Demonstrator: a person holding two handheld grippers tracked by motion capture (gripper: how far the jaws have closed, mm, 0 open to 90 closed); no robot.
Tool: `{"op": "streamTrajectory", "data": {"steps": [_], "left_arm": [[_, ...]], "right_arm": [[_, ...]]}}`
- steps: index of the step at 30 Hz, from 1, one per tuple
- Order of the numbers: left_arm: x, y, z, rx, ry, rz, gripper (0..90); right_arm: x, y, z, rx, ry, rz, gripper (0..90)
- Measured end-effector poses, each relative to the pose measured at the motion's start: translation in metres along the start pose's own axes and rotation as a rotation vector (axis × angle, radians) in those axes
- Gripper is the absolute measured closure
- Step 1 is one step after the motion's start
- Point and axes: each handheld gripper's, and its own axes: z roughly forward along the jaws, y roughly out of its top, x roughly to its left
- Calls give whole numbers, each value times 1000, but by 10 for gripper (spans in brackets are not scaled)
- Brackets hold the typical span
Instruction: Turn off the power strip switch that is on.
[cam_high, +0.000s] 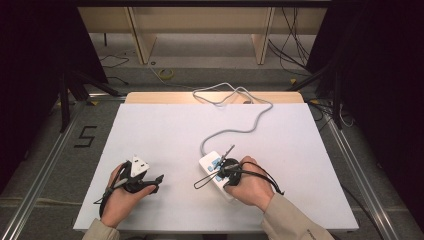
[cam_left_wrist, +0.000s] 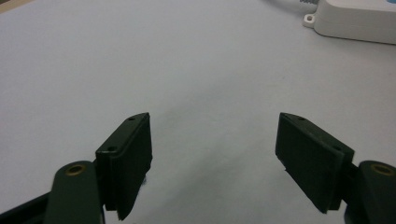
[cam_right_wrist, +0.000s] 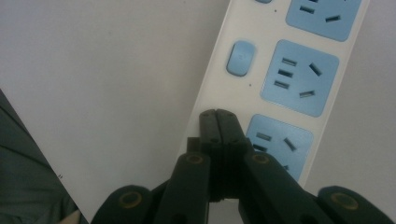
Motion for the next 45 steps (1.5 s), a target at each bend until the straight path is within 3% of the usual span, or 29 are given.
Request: {"op": "streamTrajectory", "data": {"steps": [12,29,45], "left_arm": [[0,-1,0,2,1,-4,271],[-1,0,1,3,-5,-5,271],[-1,0,0,1,-7,-16,272]], "right_arm": [[-6,-10,-11,-88,-31,18,900],[-32,-36,-25,-173,-49,91,900],[-52,-61,-28,-226,-101,149,786]]}}
